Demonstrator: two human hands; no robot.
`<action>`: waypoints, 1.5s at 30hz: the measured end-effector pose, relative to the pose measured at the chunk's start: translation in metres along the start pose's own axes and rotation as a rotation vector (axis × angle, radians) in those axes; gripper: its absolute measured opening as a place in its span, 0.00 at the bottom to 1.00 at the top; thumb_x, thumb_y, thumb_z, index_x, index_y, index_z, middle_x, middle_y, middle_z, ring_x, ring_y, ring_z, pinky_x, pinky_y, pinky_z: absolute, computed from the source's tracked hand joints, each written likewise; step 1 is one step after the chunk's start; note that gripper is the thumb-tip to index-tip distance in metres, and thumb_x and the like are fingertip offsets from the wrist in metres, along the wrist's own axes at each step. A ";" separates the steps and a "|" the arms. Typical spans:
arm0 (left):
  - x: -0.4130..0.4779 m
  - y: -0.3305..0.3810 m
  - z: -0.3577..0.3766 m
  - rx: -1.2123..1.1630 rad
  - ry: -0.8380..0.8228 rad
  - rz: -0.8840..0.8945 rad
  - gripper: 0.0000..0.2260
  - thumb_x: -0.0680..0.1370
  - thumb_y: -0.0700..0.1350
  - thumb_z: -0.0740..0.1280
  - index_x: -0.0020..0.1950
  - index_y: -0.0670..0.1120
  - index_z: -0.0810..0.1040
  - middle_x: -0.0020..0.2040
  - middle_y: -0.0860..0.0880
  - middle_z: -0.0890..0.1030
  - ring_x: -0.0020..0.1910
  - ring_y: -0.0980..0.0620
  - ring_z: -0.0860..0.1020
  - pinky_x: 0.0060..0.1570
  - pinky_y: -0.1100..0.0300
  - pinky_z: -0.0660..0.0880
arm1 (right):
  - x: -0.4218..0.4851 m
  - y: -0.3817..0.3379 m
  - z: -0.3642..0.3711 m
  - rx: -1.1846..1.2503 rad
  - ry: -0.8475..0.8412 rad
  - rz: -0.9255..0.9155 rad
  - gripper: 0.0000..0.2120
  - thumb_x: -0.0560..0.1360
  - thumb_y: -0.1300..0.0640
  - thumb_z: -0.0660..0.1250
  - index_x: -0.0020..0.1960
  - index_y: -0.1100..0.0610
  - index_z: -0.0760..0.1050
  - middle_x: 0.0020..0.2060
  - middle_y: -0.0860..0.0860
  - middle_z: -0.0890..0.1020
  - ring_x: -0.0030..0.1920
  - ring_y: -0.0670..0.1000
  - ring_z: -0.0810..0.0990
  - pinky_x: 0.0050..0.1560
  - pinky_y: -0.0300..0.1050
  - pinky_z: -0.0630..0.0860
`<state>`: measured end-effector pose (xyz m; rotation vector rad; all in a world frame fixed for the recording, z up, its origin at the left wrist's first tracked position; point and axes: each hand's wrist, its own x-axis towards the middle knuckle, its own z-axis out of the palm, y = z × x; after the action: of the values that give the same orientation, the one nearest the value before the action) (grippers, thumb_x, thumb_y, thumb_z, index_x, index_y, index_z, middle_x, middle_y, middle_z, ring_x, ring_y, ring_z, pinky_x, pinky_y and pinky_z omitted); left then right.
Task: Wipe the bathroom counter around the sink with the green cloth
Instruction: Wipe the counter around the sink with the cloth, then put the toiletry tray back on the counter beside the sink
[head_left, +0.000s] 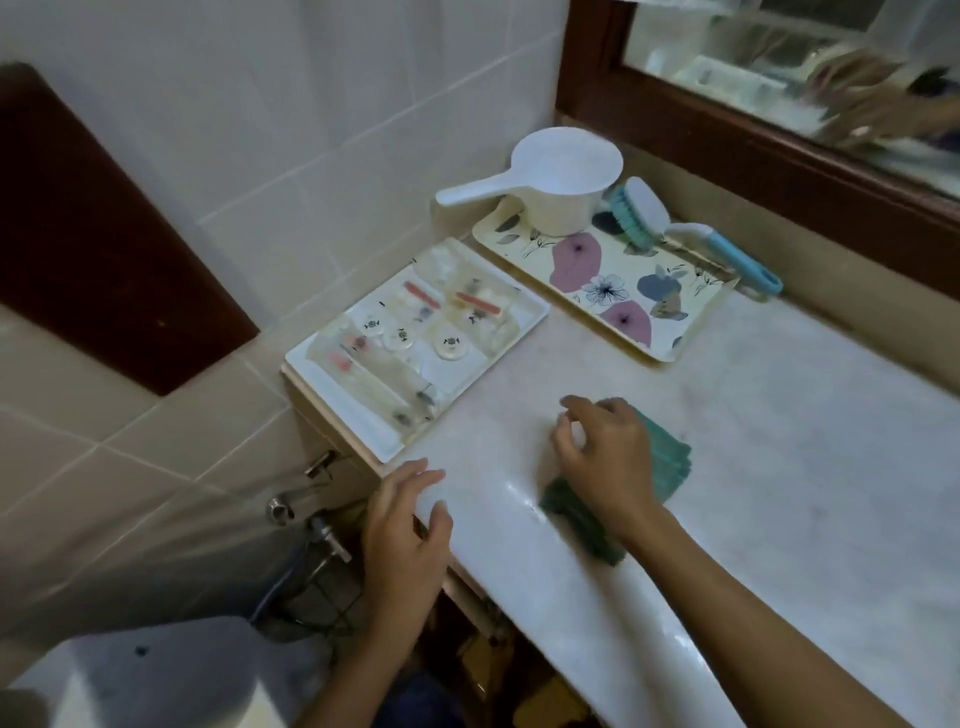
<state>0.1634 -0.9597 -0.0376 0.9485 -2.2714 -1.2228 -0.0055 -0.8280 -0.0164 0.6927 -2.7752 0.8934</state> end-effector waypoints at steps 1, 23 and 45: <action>0.011 0.002 -0.006 -0.059 0.057 -0.084 0.12 0.76 0.39 0.67 0.57 0.51 0.79 0.63 0.58 0.72 0.64 0.56 0.71 0.60 0.52 0.73 | 0.017 -0.007 0.006 0.024 -0.032 0.015 0.12 0.72 0.58 0.66 0.53 0.60 0.83 0.41 0.59 0.84 0.45 0.61 0.78 0.47 0.56 0.76; 0.138 -0.018 -0.031 -0.635 0.319 -0.693 0.23 0.75 0.30 0.63 0.68 0.48 0.71 0.59 0.50 0.80 0.55 0.52 0.81 0.53 0.52 0.80 | 0.181 -0.062 0.118 -0.164 -0.255 0.146 0.24 0.77 0.49 0.63 0.70 0.56 0.67 0.63 0.62 0.71 0.61 0.64 0.70 0.60 0.58 0.68; 0.025 0.065 -0.013 -0.396 -0.234 -0.566 0.17 0.75 0.32 0.61 0.55 0.49 0.80 0.50 0.50 0.83 0.47 0.49 0.81 0.49 0.50 0.79 | -0.145 0.021 -0.097 0.378 0.283 1.050 0.15 0.77 0.56 0.65 0.63 0.54 0.74 0.56 0.54 0.75 0.49 0.49 0.74 0.50 0.42 0.67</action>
<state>0.1295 -0.9597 0.0251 1.3917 -1.8495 -2.0203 0.1122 -0.7006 0.0121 -0.9206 -2.6040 1.5170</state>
